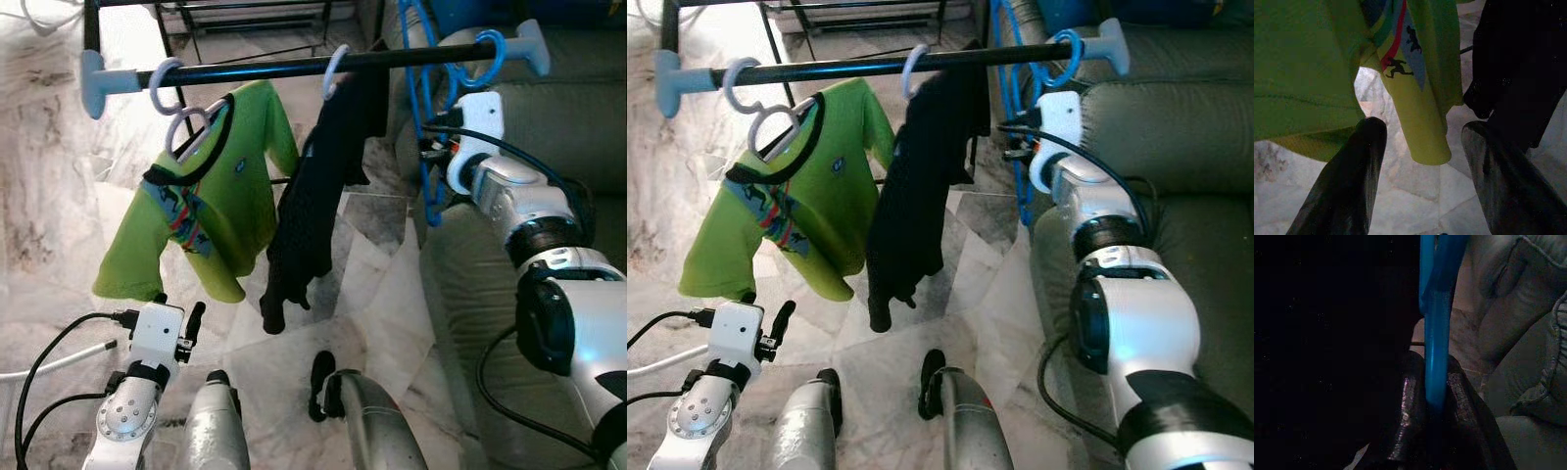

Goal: Hang hanger

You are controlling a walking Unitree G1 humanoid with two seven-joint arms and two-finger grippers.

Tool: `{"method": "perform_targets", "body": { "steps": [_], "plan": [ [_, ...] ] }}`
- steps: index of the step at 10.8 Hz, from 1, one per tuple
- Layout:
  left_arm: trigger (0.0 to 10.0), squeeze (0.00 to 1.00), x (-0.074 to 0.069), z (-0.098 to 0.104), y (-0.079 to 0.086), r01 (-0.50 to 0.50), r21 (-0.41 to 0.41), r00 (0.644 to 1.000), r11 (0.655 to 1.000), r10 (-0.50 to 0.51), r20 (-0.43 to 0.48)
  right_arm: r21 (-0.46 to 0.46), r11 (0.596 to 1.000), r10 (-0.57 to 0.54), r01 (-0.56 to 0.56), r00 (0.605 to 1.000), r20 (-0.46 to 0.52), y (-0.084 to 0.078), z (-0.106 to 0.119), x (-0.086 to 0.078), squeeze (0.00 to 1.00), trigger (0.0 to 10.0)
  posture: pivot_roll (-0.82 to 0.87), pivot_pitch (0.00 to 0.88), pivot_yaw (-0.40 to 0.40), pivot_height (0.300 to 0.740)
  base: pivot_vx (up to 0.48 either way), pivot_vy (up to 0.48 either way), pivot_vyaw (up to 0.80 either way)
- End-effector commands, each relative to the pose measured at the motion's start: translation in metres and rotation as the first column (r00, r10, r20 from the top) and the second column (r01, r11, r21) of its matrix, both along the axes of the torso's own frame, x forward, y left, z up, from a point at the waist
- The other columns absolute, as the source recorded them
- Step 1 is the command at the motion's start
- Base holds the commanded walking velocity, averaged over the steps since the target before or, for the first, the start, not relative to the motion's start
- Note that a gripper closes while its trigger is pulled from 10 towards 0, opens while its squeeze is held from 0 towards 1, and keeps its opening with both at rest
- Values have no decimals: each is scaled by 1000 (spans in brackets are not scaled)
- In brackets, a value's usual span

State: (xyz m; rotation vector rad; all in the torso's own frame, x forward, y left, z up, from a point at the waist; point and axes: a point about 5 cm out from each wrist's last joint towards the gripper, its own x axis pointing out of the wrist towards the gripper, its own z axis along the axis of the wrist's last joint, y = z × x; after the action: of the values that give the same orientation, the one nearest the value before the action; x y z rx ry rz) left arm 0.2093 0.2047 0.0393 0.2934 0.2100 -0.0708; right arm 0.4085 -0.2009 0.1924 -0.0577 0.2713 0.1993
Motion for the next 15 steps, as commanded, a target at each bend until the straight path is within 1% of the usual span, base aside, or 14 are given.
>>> {"method": "perform_targets", "body": {
  "steps": [1,2,3,5,6,7,9,10,11,12,13,14,15],
  "plan": [
    [10000,0,-7,-7,3,2,11,999,1000,-2,-45,-19,1000,-24,21,984,-176,-7,-44,-15,0,10000,190,312,-73,740,0,0,0],
    [10000,0,-6,-7,2,2,10,999,1000,-2,-41,-55,998,-34,28,992,-119,-7,-39,-12,0,10000,193,311,-74,740,0,0,0],
    [10000,0,-6,-7,2,0,8,999,1000,1,-41,-41,999,-28,24,996,-90,-4,-32,-9,0,10000,194,309,-75,740,0,0,0],
    [10000,0,-4,-8,0,-8,1,999,1000,8,-41,-60,997,-38,38,999,-3,0,-5,1,0,10000,190,302,-90,740,0,0,0],
    [10000,0,-3,-8,-1,-10,-1,999,1000,10,-40,-59,998,-35,35,999,0,3,-1,2,0,10000,190,302,-95,740,0,0,0],
    [10000,0,-4,-9,-3,-15,-7,999,1000,15,-39,-73,997,-15,13,999,-28,7,-3,2,0,10000,190,303,-108,740,0,0,0],
    [10000,0,-7,-10,-5,-27,-17,999,1000,26,-42,-90,996,-17,9,996,-83,7,-15,-1,0,10000,185,310,-125,740,0,0,0],
    [10000,0,-7,-11,-6,-30,-21,999,999,29,-44,-72,997,-33,24,991,-127,4,-29,-6,686,10000,183,311,-126,740,0,0,0],
    [10000,0,-6,-11,-6,-28,-22,999,999,27,-45,-78,997,-38,26,988,-151,0,-39,-10,1000,10000,182,308,-122,740,0,0,0],
    [10000,0,-3,-11,-6,-19,-19,999,1000,19,-43,-114,993,-42,28,992,-121,-2,-40,-11,1000,10000,178,301,-112,740,0,0,0],
    [10000,0,-1,-10,-5,-14,-14,999,1000,13,-37,-130,991,-12,4,998,-59,-1,-34,-9,1000,10000,177,295,-106,740,0,0,0],
    [10000,0,2,-8,-3,-14,-7,1000,1000,14,-27,-158,987,19,-24,999,-31,-1,-32,-9,1000,10000,180,285,-101,740,0,0,0],
    [10000,0,11,-3,5,-41,-13,999,999,41,-6,-221,975,3,1,1000,20,-16,-31,-12,1000,10000,190,253,-94,740,0,0,0]
  ]
}}
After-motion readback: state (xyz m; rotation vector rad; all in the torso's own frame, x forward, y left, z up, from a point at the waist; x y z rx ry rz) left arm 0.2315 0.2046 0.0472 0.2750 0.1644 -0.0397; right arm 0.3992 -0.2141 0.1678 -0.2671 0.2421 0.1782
